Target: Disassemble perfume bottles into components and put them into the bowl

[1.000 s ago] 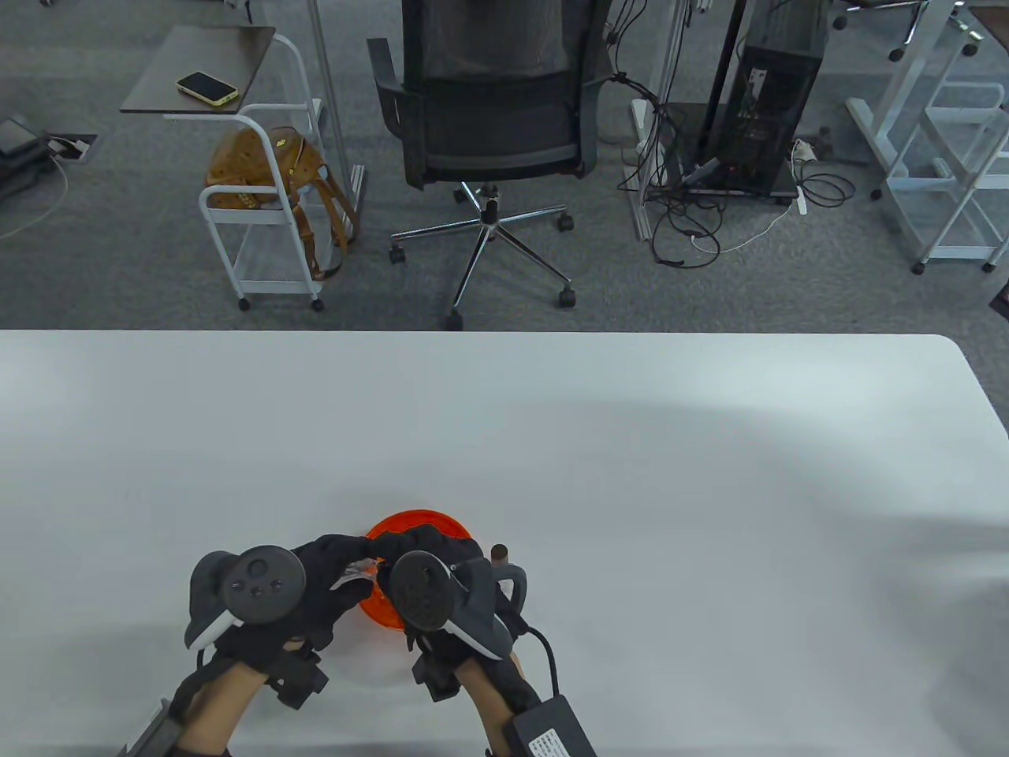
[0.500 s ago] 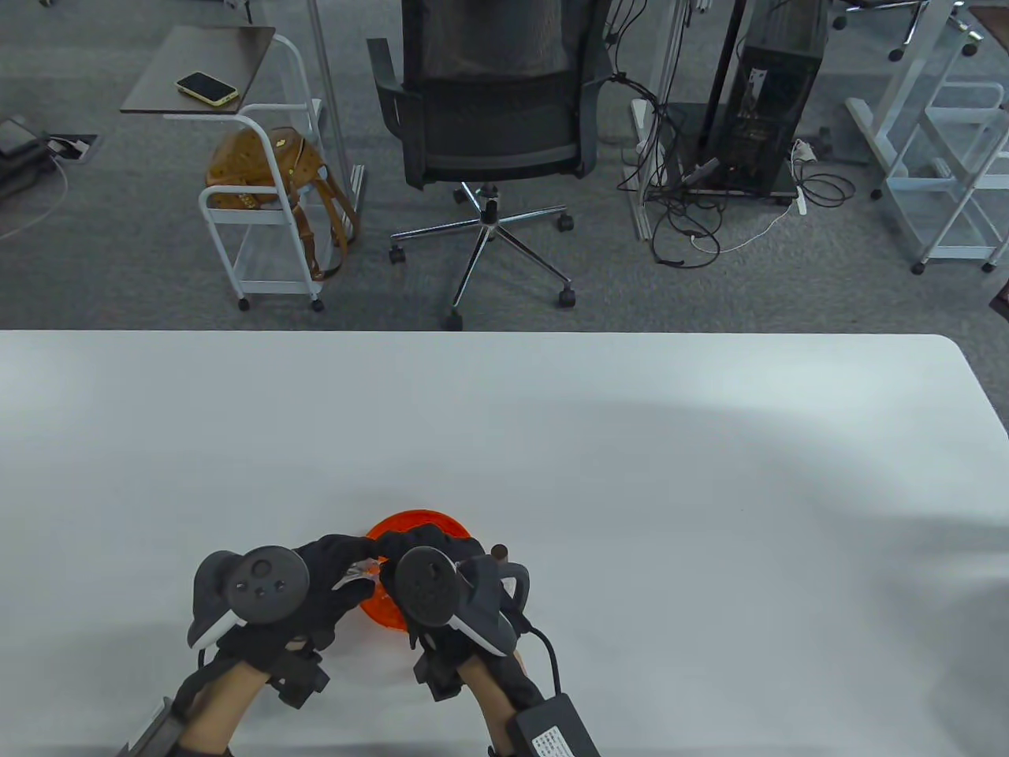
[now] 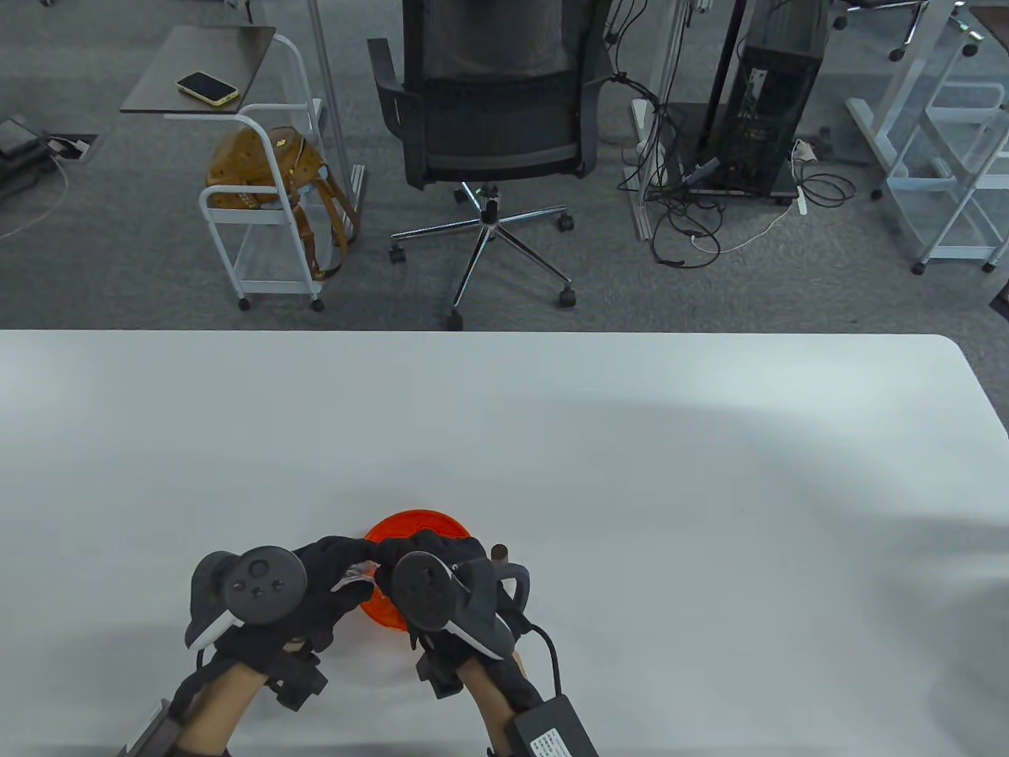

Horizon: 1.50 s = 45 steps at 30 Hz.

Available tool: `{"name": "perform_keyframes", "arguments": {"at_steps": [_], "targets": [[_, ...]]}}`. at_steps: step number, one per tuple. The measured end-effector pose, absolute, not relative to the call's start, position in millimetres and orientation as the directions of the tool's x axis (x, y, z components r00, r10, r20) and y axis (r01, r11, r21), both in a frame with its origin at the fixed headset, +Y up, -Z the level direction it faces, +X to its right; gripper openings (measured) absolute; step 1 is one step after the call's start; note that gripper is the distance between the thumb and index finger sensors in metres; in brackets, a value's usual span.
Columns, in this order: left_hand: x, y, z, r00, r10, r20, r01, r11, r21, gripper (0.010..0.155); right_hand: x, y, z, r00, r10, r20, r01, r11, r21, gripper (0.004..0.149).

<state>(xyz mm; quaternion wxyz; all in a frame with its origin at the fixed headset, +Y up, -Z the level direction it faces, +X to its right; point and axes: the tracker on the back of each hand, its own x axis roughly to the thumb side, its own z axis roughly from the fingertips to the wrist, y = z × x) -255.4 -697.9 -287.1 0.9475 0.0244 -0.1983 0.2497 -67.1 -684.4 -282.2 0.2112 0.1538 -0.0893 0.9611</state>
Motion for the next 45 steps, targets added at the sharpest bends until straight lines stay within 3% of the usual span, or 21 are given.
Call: {"name": "perform_keyframes", "arguments": {"at_steps": [6,9,15,17,23,30,33,37,42,45], "targets": [[-256,-698,-287,0.79,0.473,0.389,-0.488,0.87,-0.067,0.053,-66,-684,-283,-0.869,0.374,0.323,-0.433,-0.892,-0.133,0.041],[-255,-697,-287,0.802,0.459,0.383,-0.476,0.878,-0.054,0.053,-66,-685,-283,-0.866,0.375,0.329,-0.429,-0.897,-0.106,0.045],[-268,-697,-289,0.862,0.435,0.26,-0.453,0.892,0.01,0.054,-46,-662,-282,-0.913,0.287,0.292,-0.368,-0.887,-0.279,0.043],[-274,-696,-292,0.859,0.46,0.226,-0.475,0.88,0.016,0.054,-43,-660,-282,-0.953,0.182,0.241,-0.26,-0.901,-0.348,0.044],[-276,-698,-296,0.85,0.485,0.207,-0.497,0.868,0.006,0.054,-71,-695,-288,-0.955,-0.24,0.175,0.176,-0.932,-0.318,0.043],[-271,-699,-296,0.867,0.45,0.216,-0.453,0.891,-0.037,0.055,-101,-727,-295,-0.86,-0.453,0.234,0.392,-0.881,-0.265,0.042],[-272,-698,-295,0.87,0.448,0.206,-0.453,0.891,-0.023,0.055,-98,-728,-294,-0.873,-0.408,0.268,0.363,-0.91,-0.203,0.044],[-273,-697,-295,0.874,0.444,0.198,-0.449,0.893,-0.018,0.054,-75,-704,-295,-0.952,-0.229,0.201,0.185,-0.959,-0.216,0.043],[-265,-691,-296,0.915,0.36,0.183,-0.369,0.929,0.017,0.054,-34,-676,-295,-0.992,-0.074,0.099,0.044,-0.959,-0.28,0.043],[-242,-686,-305,0.954,0.257,0.156,-0.255,0.966,-0.031,0.055,-17,-670,-299,-0.998,-0.021,0.056,0.003,-0.955,-0.297,0.044]]}}
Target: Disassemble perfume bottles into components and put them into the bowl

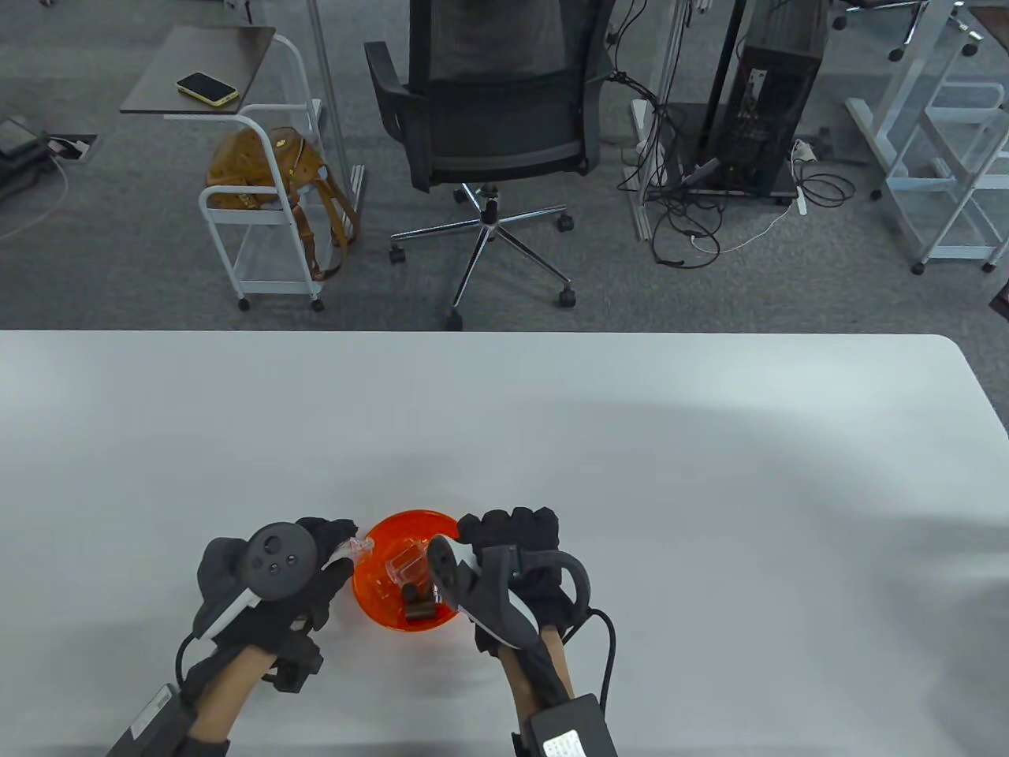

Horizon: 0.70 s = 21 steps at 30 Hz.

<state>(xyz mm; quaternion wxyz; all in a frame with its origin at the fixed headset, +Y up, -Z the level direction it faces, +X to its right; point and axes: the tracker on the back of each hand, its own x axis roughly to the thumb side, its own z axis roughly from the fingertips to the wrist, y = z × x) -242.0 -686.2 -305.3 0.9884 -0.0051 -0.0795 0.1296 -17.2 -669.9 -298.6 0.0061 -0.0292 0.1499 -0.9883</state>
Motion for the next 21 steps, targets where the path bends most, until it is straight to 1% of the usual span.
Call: {"name": "perform_keyframes", "arguments": {"at_steps": [3,6,9,11,13,16,21], "targets": [[-217,-686,-320,0.979,0.146,0.139,-0.138,0.988,-0.069,0.055,-10,-668,-299,-0.999,0.012,0.049,-0.026,-0.955,-0.295,0.044],[-197,-691,-334,0.992,0.066,0.111,-0.054,0.993,-0.109,0.056,-7,-667,-299,-0.998,0.03,0.052,-0.044,-0.955,-0.294,0.044],[-185,-700,-344,0.995,-0.041,0.09,0.052,0.991,-0.123,0.056,-6,-667,-299,-0.998,0.041,0.056,-0.056,-0.955,-0.292,0.044],[-180,-705,-348,0.993,-0.083,0.089,0.095,0.987,-0.128,0.056,-6,-667,-299,-0.997,0.049,0.058,-0.063,-0.956,-0.287,0.044],[-174,-710,-347,0.988,-0.107,0.112,0.12,0.986,-0.116,0.056,-5,-667,-299,-0.997,0.056,0.059,-0.07,-0.958,-0.279,0.044],[-164,-711,-343,0.97,-0.199,0.139,0.211,0.974,-0.078,0.057,-4,-670,-301,-0.996,0.062,0.059,-0.075,-0.963,-0.259,0.044],[-157,-713,-340,0.954,-0.252,0.163,0.266,0.961,-0.07,0.056,-5,-673,-302,-0.996,0.059,0.065,-0.073,-0.968,-0.242,0.044]]}}
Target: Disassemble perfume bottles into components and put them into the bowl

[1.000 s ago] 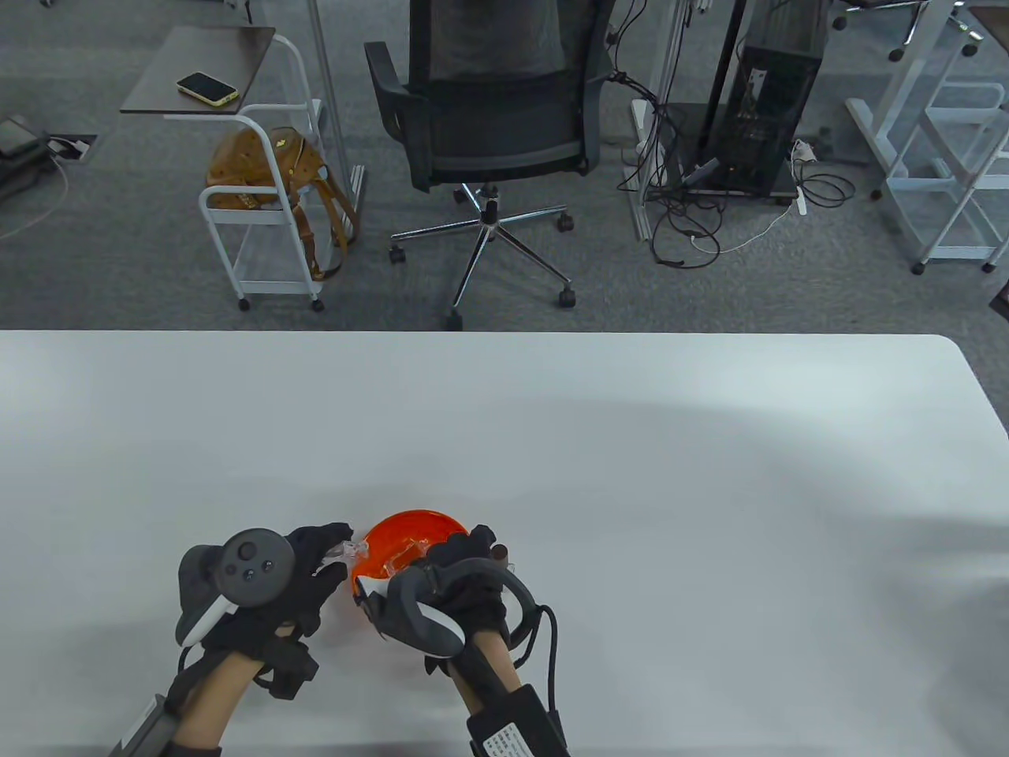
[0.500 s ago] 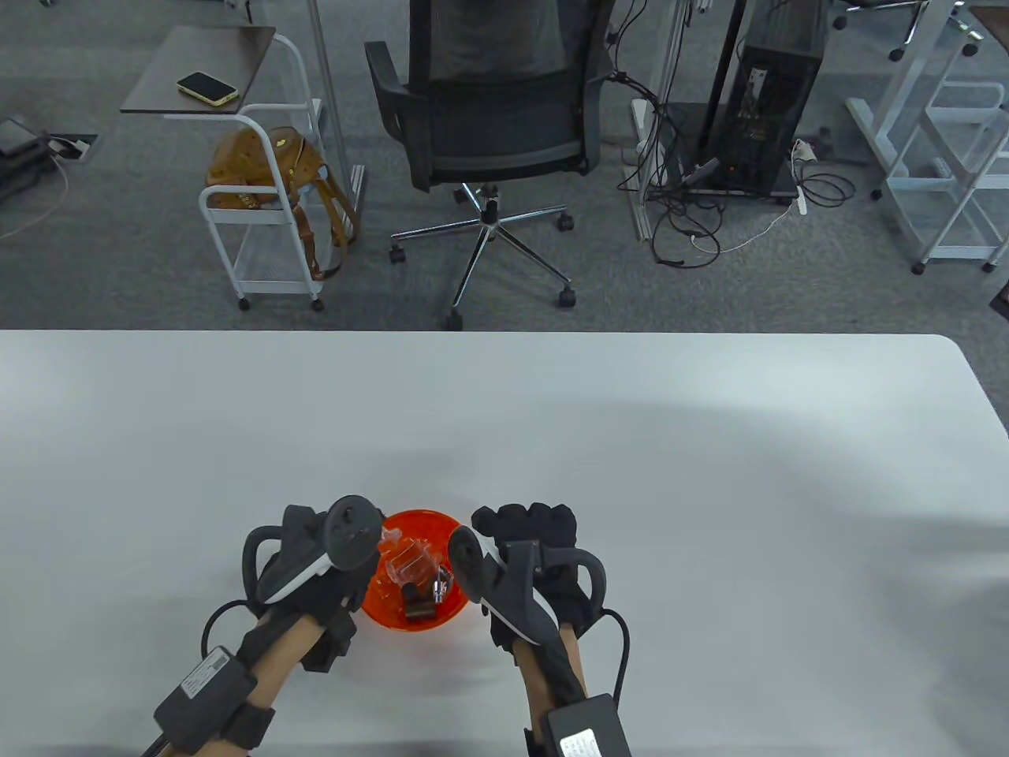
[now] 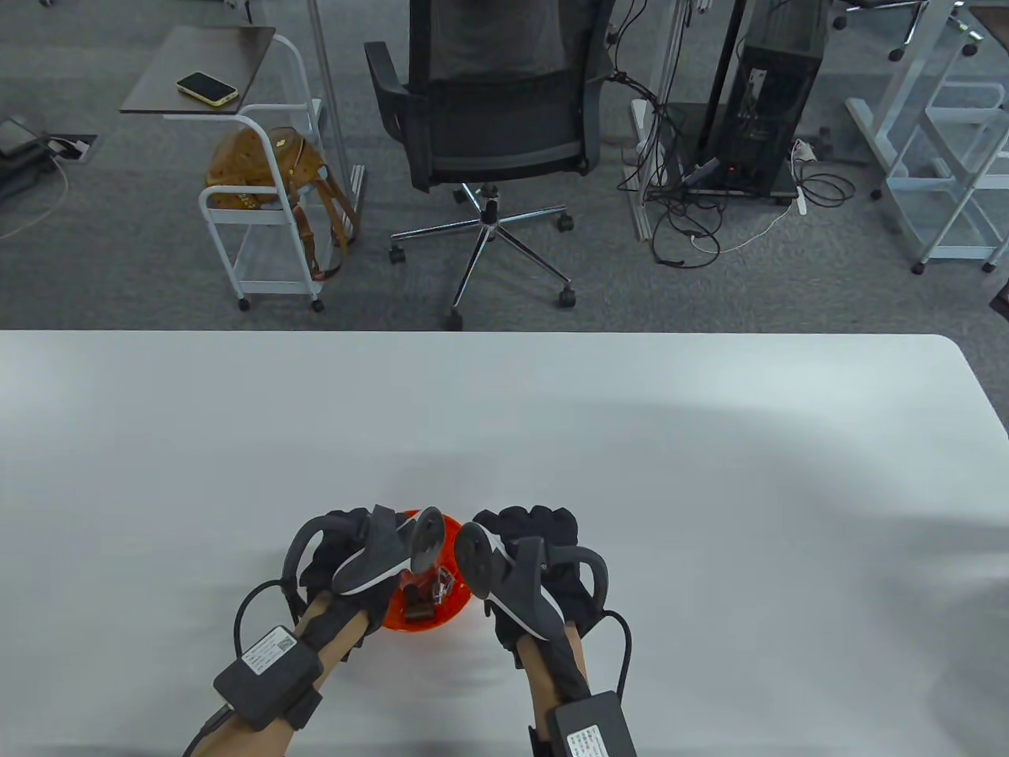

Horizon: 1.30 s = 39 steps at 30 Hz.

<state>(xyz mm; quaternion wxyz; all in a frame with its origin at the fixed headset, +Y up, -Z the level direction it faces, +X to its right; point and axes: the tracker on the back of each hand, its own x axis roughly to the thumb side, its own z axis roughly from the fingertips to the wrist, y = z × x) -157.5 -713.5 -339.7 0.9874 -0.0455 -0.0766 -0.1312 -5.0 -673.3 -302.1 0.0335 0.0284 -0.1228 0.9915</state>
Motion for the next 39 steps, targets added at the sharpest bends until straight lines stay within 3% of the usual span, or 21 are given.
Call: {"name": "perform_keyframes", "arguments": {"at_steps": [10,16,21,24,32,39], "targets": [[-173,-705,-328,0.972,-0.172,0.158,0.187,0.979,-0.086,0.058,-5,-676,-302,-0.997,0.048,0.064,-0.061,-0.973,-0.222,0.044],[-225,-674,-312,0.972,0.148,0.184,-0.155,0.988,0.025,0.062,-1,-673,-303,-0.996,0.069,0.056,-0.081,-0.967,-0.241,0.046],[-254,-682,-290,0.927,0.262,0.268,-0.293,0.953,0.081,0.062,18,-673,-306,-0.986,0.162,0.038,-0.167,-0.96,-0.224,0.048],[-261,-691,-286,0.916,0.293,0.275,-0.312,0.95,0.024,0.063,27,-678,-308,-0.979,0.199,0.033,-0.202,-0.962,-0.185,0.052],[-264,-701,-291,0.904,0.329,0.272,-0.33,0.943,-0.046,0.062,45,-712,-321,-0.965,0.261,-0.016,-0.262,-0.961,0.094,0.077],[-263,-703,-292,0.894,0.35,0.279,-0.344,0.936,-0.07,0.062,42,-759,-332,-0.949,0.307,-0.069,-0.315,-0.918,0.24,0.072]]}}
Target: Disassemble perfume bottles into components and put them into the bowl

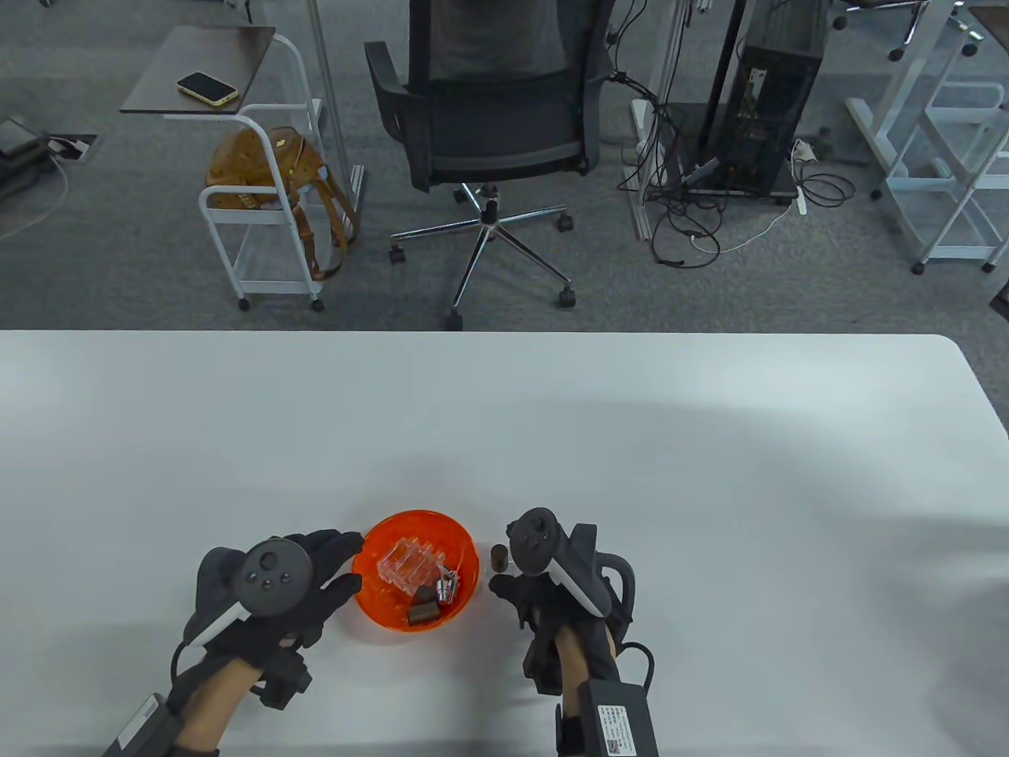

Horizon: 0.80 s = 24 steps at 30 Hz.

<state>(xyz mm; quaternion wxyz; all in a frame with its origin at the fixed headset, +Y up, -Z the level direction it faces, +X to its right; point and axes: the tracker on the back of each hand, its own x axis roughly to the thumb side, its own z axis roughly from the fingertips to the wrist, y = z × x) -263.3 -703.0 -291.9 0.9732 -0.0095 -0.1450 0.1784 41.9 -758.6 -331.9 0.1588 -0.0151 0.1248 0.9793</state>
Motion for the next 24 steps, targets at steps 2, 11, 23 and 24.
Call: {"name": "perform_keyframes", "arguments": {"at_steps": [2,11,23,24], "targets": [[-263,-704,-292,0.891,0.358,0.28,-0.351,0.933,-0.076,0.062,42,-767,-334,-0.953,0.293,-0.082,-0.304,-0.927,0.221,0.063],[-261,-707,-293,0.887,0.364,0.286,-0.352,0.931,-0.093,0.062,43,-737,-332,-0.909,0.413,-0.053,-0.414,-0.91,0.022,0.058],[-261,-703,-291,0.847,0.429,0.313,-0.432,0.9,-0.064,0.063,-25,-698,-306,-0.914,0.349,0.209,-0.363,-0.931,-0.035,0.059],[-261,-702,-290,0.833,0.446,0.326,-0.454,0.889,-0.057,0.064,-31,-699,-304,-0.922,0.315,0.226,-0.331,-0.943,-0.037,0.059]]}}
